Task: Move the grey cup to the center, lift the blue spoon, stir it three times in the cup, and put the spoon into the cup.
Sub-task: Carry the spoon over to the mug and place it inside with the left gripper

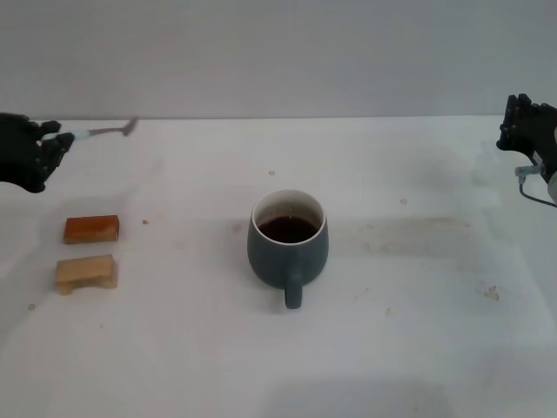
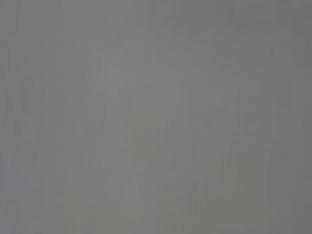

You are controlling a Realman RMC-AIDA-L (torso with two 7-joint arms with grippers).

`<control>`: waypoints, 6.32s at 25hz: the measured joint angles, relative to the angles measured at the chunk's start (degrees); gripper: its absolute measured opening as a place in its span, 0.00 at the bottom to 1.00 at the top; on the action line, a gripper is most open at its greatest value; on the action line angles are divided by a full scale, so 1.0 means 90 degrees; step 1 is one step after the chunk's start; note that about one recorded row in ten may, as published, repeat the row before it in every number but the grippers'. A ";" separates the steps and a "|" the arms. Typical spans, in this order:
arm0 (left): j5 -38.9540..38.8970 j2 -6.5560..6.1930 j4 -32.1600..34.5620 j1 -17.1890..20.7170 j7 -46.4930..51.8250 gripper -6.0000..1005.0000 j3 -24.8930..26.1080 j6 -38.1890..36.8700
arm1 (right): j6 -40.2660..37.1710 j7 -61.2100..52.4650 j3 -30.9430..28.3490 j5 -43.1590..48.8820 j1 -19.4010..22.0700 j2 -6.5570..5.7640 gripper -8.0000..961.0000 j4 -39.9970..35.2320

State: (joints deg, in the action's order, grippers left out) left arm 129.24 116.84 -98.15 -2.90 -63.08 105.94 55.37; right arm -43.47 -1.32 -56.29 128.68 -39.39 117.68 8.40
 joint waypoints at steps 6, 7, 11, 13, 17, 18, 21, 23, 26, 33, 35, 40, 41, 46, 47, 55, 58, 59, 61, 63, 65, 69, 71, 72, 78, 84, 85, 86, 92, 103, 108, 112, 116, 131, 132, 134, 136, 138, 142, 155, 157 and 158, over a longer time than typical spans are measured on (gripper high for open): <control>-0.0912 0.0088 -0.0385 -0.0609 -0.0130 0.19 0.1412 0.2482 | 0.0011 0.0000 0.0011 0.0000 -0.0015 0.0000 0.08 0.0029; -0.0912 0.0088 -0.0385 -0.0609 -0.0130 0.19 0.1412 0.2482 | 0.0012 0.0000 0.0015 0.0000 -0.0016 0.0000 0.08 0.0034; -0.1066 0.0085 -0.0594 -0.0897 0.0083 0.19 0.1955 0.3271 | 0.0022 0.0000 0.0027 0.0000 -0.0009 0.0001 0.08 0.0050; -0.1168 0.0093 -0.0721 -0.1192 0.0223 0.19 0.2319 0.3901 | 0.0022 0.0000 0.0031 0.0000 0.0002 0.0004 0.08 0.0048; -0.1197 0.0098 -0.0799 -0.1485 0.0271 0.19 0.2311 0.4364 | -0.0048 0.0199 -0.0052 -0.0020 0.0050 0.0008 0.08 -0.0011; -0.1197 0.0098 -0.0799 -0.1485 0.0271 0.19 0.2311 0.4364 | -0.0083 0.0393 -0.0177 -0.0032 0.0084 0.0006 0.08 -0.0005; -0.1179 0.0096 -0.0800 -0.1572 0.0289 0.19 0.2307 0.4474 | -0.0280 0.1286 -0.0887 -0.0050 0.0329 0.0004 0.08 0.0207; -0.1142 0.0101 -0.0801 -0.1866 0.0356 0.19 0.2256 0.4839 | -0.0337 0.1489 -0.1088 -0.0051 0.0428 0.0004 0.08 0.0315; -0.1125 0.0107 -0.0783 -0.2006 0.0480 0.20 0.1923 0.4951 | -0.0447 0.2196 -0.1689 -0.0051 0.0852 0.0007 0.08 0.0864; -0.0811 0.0113 -0.0431 -0.2346 0.0599 0.20 0.1091 0.4724 | -0.0489 0.3762 -0.2490 -0.0018 0.2309 0.0121 0.08 0.2915; -0.0775 0.0113 -0.0385 -0.2379 0.0603 0.20 0.1030 0.4669 | -0.0569 0.3796 -0.2460 -0.0009 0.2615 0.0126 0.08 0.3262; -0.0468 0.0116 -0.0030 -0.2692 0.0609 0.20 0.0708 0.4420 | -0.0731 0.3799 -0.2260 0.0011 0.3137 0.0145 0.08 0.3637; -0.0468 0.0116 -0.0030 -0.2692 0.0609 0.20 0.0708 0.4420 | -0.0731 0.3799 -0.2260 0.0011 0.3137 0.0145 0.08 0.3637; -0.0279 0.0109 0.0265 -0.2933 0.0532 0.20 0.0587 0.4392 | -0.0883 0.3801 -0.2058 0.0014 0.3541 0.0156 0.08 0.3939; -0.0278 0.0105 0.0376 -0.2988 0.0464 0.20 0.0587 0.4381 | -0.0916 0.3801 -0.2000 0.0015 0.3631 0.0157 0.08 0.4020; 0.0040 0.0097 0.1080 -0.3333 0.0039 0.20 0.0632 0.4136 | -0.1327 0.3815 -0.1372 0.0019 0.4175 0.0157 0.08 0.4395; 0.0074 0.0071 0.1298 -0.3432 -0.0120 0.20 0.0673 0.4078 | -0.1389 0.3817 -0.1224 0.0019 0.4345 0.0157 0.08 0.4535; 0.0105 0.0065 0.1359 -0.3463 -0.0174 0.20 0.0702 0.4071 | -0.1399 0.3817 -0.1189 0.0019 0.4392 0.0157 0.08 0.4575; 0.0197 0.0059 0.1458 -0.3504 -0.0270 0.20 0.0761 0.4064 | -0.1426 0.3819 -0.1137 0.0018 0.4491 0.0157 0.08 0.4662; 0.0280 0.0065 0.1537 -0.3522 -0.0372 0.20 0.0806 0.4067 | -0.1434 0.3872 -0.1103 0.0013 0.4589 0.0157 0.08 0.4773; 0.0300 0.0061 0.1609 -0.3522 -0.0481 0.20 0.0825 0.4072 | -0.1439 0.4038 -0.1064 -0.0007 0.4668 0.0158 0.08 0.4892; 0.0323 0.0031 0.1807 -0.3522 -0.0719 0.20 0.1017 0.4060 | -0.1446 0.4285 -0.0990 -0.0043 0.4753 0.0181 0.08 0.5073; 0.0316 0.0032 0.1932 -0.3518 -0.0866 0.20 0.1177 0.4059 | -0.1448 0.4293 -0.0951 -0.0045 0.4766 0.0185 0.08 0.5115; 0.0306 0.0039 0.1985 -0.3515 -0.0938 0.20 0.1239 0.4056 | -0.1448 0.4294 -0.0940 -0.0046 0.4766 0.0186 0.08 0.5123; 0.0219 0.0083 0.2306 -0.3475 -0.1281 0.21 0.1422 0.3998 | -0.1429 0.4296 -0.0932 -0.0050 0.4739 0.0186 0.08 0.5146; 0.0095 0.0097 0.2376 -0.3439 -0.1356 0.21 0.1378 0.4062 | -0.1400 0.4297 -0.0932 -0.0089 0.4665 0.0186 0.08 0.5120; 0.0085 0.0099 0.2347 -0.3443 -0.1330 0.21 0.1318 0.4076 | -0.1398 0.4297 -0.0932 -0.0113 0.4635 0.0184 0.08 0.5107; 0.0083 0.0101 0.2329 -0.3455 -0.1303 0.21 0.1271 0.4087 | -0.1396 0.4297 -0.0932 -0.0134 0.4608 0.0180 0.08 0.5096; 0.0146 0.0104 0.2334 -0.3669 -0.1109 0.21 0.1006 0.4093 | -0.1401 0.4297 -0.0859 -0.0158 0.4543 0.0162 0.08 0.5053; 0.0722 0.0102 0.2491 -0.4226 -0.0959 0.21 0.0774 0.4030 | -0.1443 0.4297 -0.0812 -0.0158 0.4543 0.0157 0.08 0.5015; 0.1009 0.0092 0.2841 -0.4492 -0.1161 0.21 0.0729 0.4063 | -0.1449 0.4297 -0.0787 -0.0148 0.4591 0.0156 0.08 0.5016; 0.1157 0.0090 0.2901 -0.4584 -0.1228 0.21 0.0556 0.4071 | -0.1446 0.4315 -0.0771 -0.0140 0.4613 0.0156 0.08 0.5056; 0.1238 0.0077 0.2910 -0.4661 -0.1277 0.21 0.0431 0.4091 | -0.1442 0.4554 -0.0681 -0.0190 0.4627 0.0167 0.08 0.5091; 0.1609 0.0108 0.2875 -0.4967 -0.1481 0.22 0.0191 0.4013 | -0.1417 0.4629 -0.0632 -0.0318 0.4663 0.0166 0.08 0.5035; 0.1609 0.0108 0.2875 -0.4967 -0.1481 0.22 0.0191 0.4013 | -0.1412 0.4629 -0.0639 -0.0318 0.4667 0.0166 0.08 0.5032; 0.1608 0.0114 0.2862 -0.5016 -0.1470 0.22 0.0071 0.3999 | -0.1404 0.4629 -0.0658 -0.0318 0.4678 0.0166 0.08 0.5026; 0.1608 0.0117 0.2879 -0.5076 -0.1462 0.22 -0.0086 0.3948 | -0.1402 0.4629 -0.0669 -0.0321 0.4688 0.0162 0.08 0.5023; 0.1608 0.0117 0.2879 -0.5076 -0.1462 0.22 -0.0086 0.3948 | -0.1402 0.4629 -0.0676 -0.0336 0.4694 0.0158 0.08 0.5014; 0.1563 0.0146 0.2942 -0.5166 -0.1440 0.22 -0.0433 0.3688 | -0.1416 0.4629 -0.0684 -0.0385 0.4692 0.0153 0.08 0.4973; 0.1791 0.0126 0.3159 -0.5294 -0.1197 0.22 -0.0571 0.3414 | -0.1444 0.4629 -0.0753 -0.0384 0.4628 0.0129 0.08 0.4953; 0.1834 0.0125 0.3082 -0.5226 -0.1166 0.22 -0.0494 0.3532 | -0.1427 0.4629 -0.0753 -0.0375 0.4587 0.0125 0.08 0.4948; 0.1848 0.0123 0.3010 -0.5172 -0.1146 0.22 -0.0458 0.3604 | -0.1419 0.4629 -0.0754 -0.0374 0.4571 0.0122 0.08 0.4945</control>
State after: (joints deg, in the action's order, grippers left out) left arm 145.87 117.95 -71.06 -49.44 -73.39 101.82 87.80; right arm -56.24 40.35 -63.08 125.32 1.74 118.78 52.90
